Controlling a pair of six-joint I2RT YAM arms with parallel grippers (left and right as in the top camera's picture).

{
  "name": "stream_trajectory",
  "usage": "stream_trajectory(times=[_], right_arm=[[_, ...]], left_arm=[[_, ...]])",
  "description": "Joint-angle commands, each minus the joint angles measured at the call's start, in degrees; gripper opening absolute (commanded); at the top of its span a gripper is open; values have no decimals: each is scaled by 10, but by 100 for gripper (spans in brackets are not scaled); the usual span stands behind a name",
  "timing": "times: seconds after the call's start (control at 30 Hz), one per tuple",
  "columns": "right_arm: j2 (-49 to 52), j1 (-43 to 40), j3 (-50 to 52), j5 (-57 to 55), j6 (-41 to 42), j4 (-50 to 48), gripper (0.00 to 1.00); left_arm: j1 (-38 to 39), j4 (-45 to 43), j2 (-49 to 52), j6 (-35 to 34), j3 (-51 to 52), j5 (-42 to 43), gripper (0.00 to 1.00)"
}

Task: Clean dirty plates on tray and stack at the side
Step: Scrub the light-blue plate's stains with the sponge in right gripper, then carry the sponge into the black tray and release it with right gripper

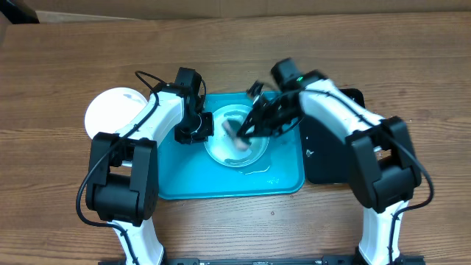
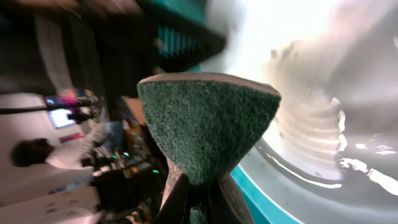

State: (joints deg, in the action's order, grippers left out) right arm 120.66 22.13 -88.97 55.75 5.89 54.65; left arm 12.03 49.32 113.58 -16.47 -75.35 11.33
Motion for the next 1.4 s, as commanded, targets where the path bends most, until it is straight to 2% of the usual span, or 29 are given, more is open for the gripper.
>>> stream_trajectory(times=[0.0, 0.23, 0.57, 0.87, 0.97, 1.1, 1.23, 1.37], right_arm=[[-30, -32, -38, 46, -25, 13, 4], [-42, -42, -34, 4, -52, 31, 4], [-42, -49, -33, 4, -64, 35, 4], [-53, -169, -34, -34, -64, 89, 4], [-53, -210, -34, -79, -88, 126, 4], [-53, -250, -33, -221, -91, 164, 4], [-53, -259, -28, -358, -89, 179, 4], [-53, -244, -10, -405, -89, 176, 4]], left_arm=[[5, 3, 5, 13, 6, -14, 4], [7, -1, 5, 12, 6, -14, 4], [9, -2, 5, 13, 6, -14, 4], [9, -4, 5, 13, 6, -14, 4], [9, -9, 5, 13, 6, -14, 4], [10, -15, 5, 12, 6, -14, 4], [11, -21, 5, 12, 6, -14, 4], [12, -27, 5, 10, 6, -14, 4]])
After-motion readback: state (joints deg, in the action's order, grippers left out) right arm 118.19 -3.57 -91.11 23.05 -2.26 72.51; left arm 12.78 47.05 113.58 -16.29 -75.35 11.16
